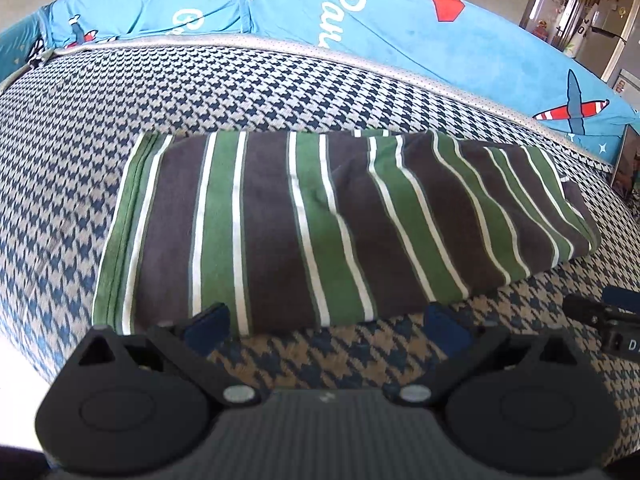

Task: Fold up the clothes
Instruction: 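Lower the right gripper onto the bunched shirt end and close it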

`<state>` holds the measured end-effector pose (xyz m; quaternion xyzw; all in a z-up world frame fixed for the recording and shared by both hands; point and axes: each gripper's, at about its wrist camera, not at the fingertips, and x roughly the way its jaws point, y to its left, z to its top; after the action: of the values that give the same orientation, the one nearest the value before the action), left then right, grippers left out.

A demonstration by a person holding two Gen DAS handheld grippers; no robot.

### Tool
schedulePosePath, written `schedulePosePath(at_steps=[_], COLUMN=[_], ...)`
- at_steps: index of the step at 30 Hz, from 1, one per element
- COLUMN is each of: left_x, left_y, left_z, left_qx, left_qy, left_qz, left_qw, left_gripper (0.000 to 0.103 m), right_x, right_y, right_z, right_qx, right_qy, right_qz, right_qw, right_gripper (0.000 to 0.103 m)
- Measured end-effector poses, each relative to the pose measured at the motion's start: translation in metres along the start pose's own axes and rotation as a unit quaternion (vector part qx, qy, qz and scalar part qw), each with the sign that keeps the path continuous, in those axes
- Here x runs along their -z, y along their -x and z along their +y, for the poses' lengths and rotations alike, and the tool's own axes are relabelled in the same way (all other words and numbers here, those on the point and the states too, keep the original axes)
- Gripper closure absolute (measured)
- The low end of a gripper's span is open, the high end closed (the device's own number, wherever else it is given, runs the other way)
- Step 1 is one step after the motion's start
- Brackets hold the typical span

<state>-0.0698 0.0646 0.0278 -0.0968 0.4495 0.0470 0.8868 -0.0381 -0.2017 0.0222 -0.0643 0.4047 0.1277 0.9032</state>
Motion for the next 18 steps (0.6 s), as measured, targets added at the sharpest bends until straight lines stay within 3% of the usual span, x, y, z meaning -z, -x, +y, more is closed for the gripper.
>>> schedulePosePath(at_steps=[4, 8, 12, 18], left_x=[-0.023, -0.038, -0.053, -0.063], left_y=[-0.007, -0.019, -0.032, -0.041], left_z=[-0.001, 0.005, 0.012, 0.005], left_qx=[-0.009, 0.001, 0.010, 0.020], left_qy=[-0.013, -0.006, 0.002, -0.045], left_qz=[-0.010, -0.003, 0.004, -0.001], left_qw=[0.9998, 1.0000, 0.9999, 0.9988], left_gripper=[0.000, 0.000, 0.000, 0.000], right_x=[-0.018, -0.037, -0.052, -0.067], right_y=[-0.010, -0.020, -0.035, -0.056], right_z=[-0.014, -0.028, -0.051, -0.085], right_qx=[0.014, 0.028, 0.037, 0.062], right_qy=[-0.017, -0.033, -0.055, -0.089], right_qz=[-0.021, -0.042, -0.044, -0.048], right_qw=[1.000, 0.998, 0.997, 0.993], right_gripper=[0.048, 0.054, 0.054, 0.052])
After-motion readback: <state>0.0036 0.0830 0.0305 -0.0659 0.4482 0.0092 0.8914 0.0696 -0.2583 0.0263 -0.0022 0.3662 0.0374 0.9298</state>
